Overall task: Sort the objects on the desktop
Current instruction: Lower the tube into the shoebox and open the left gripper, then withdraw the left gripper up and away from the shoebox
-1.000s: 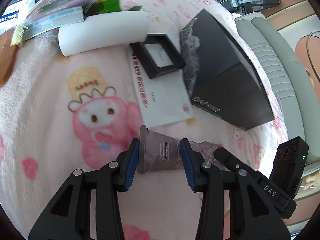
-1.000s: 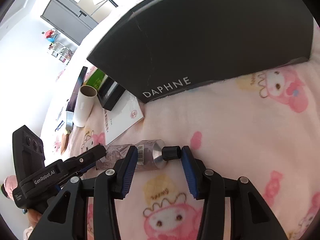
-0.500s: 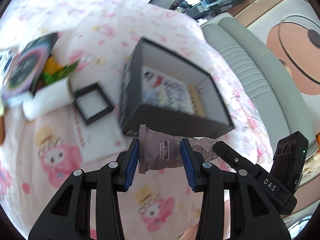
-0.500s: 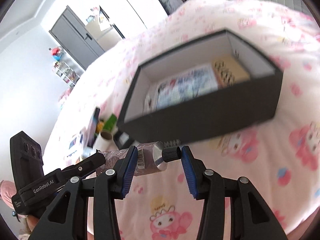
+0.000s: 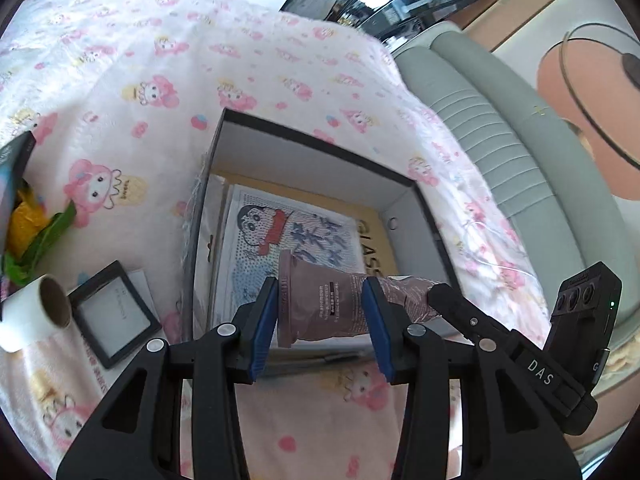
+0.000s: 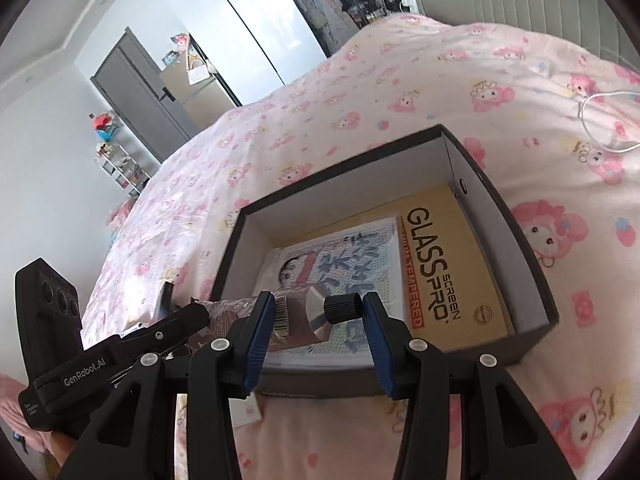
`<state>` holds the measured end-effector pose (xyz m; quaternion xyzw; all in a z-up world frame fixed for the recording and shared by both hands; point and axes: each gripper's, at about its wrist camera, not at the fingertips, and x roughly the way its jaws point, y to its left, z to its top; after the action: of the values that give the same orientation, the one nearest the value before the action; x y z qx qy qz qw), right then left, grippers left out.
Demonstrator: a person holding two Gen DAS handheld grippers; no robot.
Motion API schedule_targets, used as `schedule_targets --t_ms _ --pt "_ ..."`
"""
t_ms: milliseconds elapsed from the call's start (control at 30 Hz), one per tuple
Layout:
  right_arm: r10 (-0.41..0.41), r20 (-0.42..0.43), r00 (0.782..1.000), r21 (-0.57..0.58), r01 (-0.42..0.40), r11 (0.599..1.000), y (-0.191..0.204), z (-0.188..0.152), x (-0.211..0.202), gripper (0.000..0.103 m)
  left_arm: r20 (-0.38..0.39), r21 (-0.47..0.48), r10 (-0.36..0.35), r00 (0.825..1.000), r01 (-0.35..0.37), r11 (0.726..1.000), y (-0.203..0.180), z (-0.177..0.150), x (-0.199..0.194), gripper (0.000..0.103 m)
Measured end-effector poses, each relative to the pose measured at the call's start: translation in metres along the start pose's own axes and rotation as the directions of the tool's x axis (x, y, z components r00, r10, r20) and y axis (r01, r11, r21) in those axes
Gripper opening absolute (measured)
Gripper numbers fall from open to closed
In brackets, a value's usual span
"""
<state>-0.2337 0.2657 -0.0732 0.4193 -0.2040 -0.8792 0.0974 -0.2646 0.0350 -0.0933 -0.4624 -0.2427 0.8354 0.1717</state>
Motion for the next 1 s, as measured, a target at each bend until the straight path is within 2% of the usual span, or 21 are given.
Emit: schedule_targets --t_ms 133,200,300,400,633,800,1000 --pt "-0.021 -0.055 0.998 0.014 0.022 1.000 -0.012 0.001 0.023 0.041 -0.050 -0.018 0.052 0.997 -0.053 0.998 0.010 -0.002 0.022 0.041" --pt "-0.053 -0.057 0.997 -0.038 0.051 0.998 -0.004 0.000 0.026 0.041 -0.042 0.021 0.091 0.995 -0.090 0.996 0.005 -0.003 0.024 0.041" --pt "-0.045 -0.076 0.996 -0.093 0.038 0.995 0.006 -0.002 0.031 0.041 -0.055 0.041 0.092 0.994 -0.090 0.995 -0.004 -0.004 0.026 0.041" --pt "-0.062 -0.089 0.994 -0.113 0.052 0.992 0.009 -0.004 0.037 0.041 -0.037 0.073 0.119 0.992 -0.116 0.991 -0.011 -0.004 0.027 0.041" --pt "-0.153 -0.049 0.987 -0.146 0.144 0.979 0.013 -0.002 0.030 0.041 -0.051 0.062 0.116 0.992 -0.112 0.992 -0.004 -0.009 0.028 0.041" --pt "-0.160 -0.048 0.986 -0.146 0.151 0.978 0.015 -0.008 0.026 0.041 -0.045 0.068 0.100 0.994 -0.097 0.993 -0.003 -0.018 0.017 0.041" --pt "-0.181 -0.022 0.983 -0.184 0.174 0.967 0.038 -0.029 0.006 0.041 0.001 0.131 0.101 0.995 -0.100 0.986 -0.015 -0.034 -0.016 0.041"
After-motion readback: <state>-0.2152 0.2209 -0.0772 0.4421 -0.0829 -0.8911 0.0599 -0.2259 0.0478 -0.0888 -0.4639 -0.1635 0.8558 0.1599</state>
